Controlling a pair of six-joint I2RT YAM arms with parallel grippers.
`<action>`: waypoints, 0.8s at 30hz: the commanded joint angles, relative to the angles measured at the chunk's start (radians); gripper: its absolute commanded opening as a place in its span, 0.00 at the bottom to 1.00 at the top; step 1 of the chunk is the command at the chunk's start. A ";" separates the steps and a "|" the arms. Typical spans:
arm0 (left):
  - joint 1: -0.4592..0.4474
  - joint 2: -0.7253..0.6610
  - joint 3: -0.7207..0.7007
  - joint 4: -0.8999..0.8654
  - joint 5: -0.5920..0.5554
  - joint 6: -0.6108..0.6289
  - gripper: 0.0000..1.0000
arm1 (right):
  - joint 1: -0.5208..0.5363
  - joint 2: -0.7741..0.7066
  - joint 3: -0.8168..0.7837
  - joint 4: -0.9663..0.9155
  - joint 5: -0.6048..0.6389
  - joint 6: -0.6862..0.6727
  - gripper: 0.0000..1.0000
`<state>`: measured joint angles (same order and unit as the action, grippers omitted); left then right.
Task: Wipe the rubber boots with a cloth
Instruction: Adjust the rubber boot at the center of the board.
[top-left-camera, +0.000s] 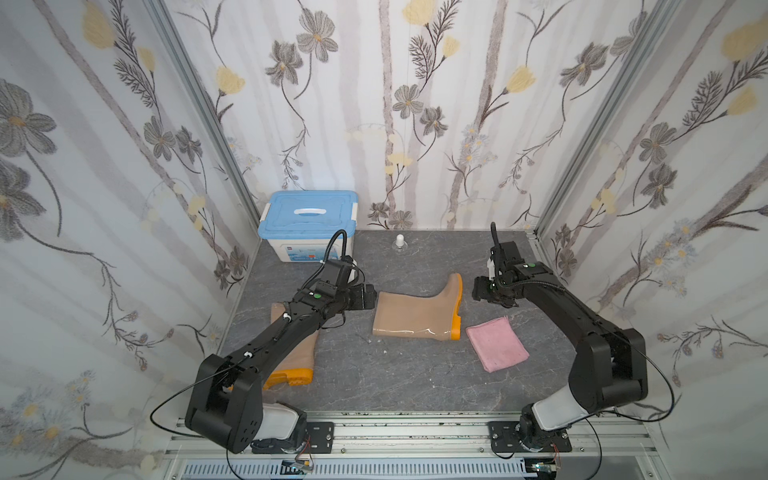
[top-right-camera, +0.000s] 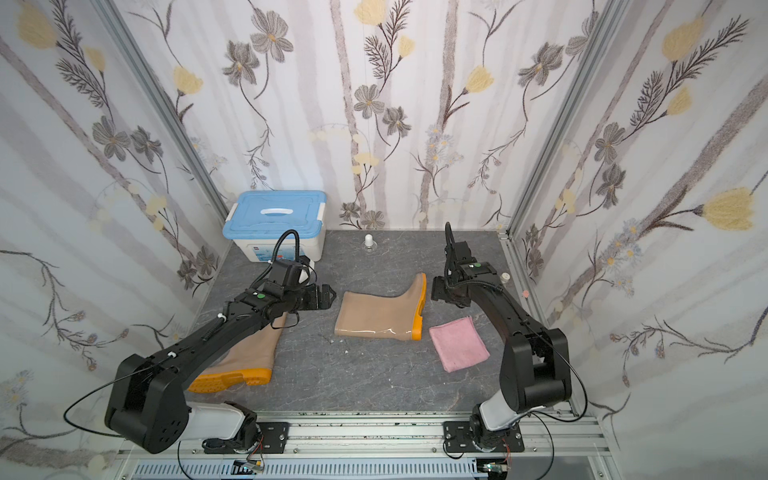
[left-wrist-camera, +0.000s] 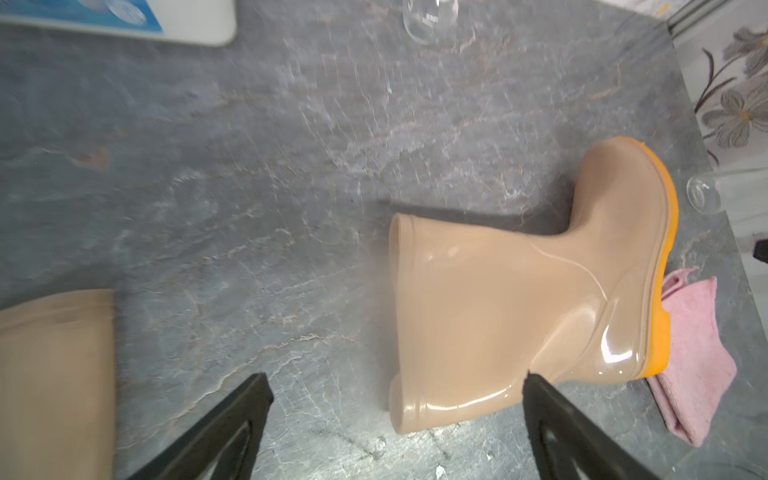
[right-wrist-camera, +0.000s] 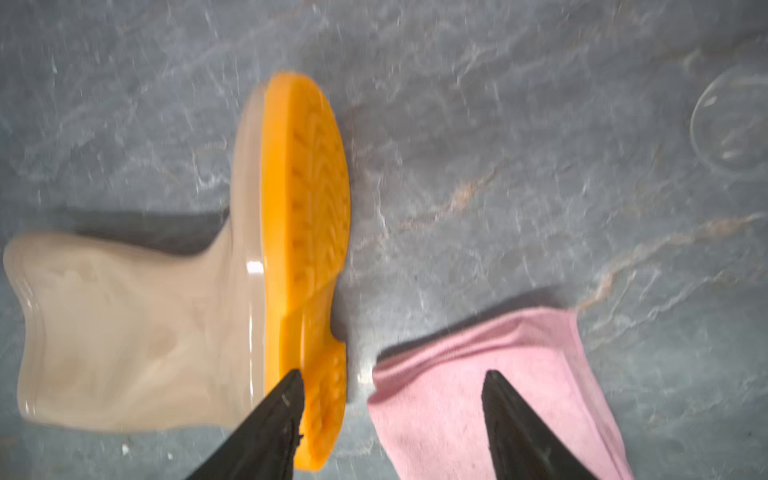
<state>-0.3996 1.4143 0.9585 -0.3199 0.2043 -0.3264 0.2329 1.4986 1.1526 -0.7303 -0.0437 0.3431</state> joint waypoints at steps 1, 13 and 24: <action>0.027 0.059 -0.015 0.049 0.214 -0.066 0.89 | 0.007 -0.069 -0.104 0.053 -0.139 0.004 0.69; 0.040 0.237 0.016 0.116 0.311 -0.149 0.71 | 0.103 0.125 -0.069 0.207 -0.133 0.124 0.67; 0.051 0.238 -0.014 0.111 0.279 -0.127 0.70 | 0.100 0.406 0.206 0.200 -0.120 0.153 0.67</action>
<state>-0.3511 1.6474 0.9451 -0.2291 0.4931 -0.4690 0.3328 1.8610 1.3159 -0.5392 -0.1696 0.4728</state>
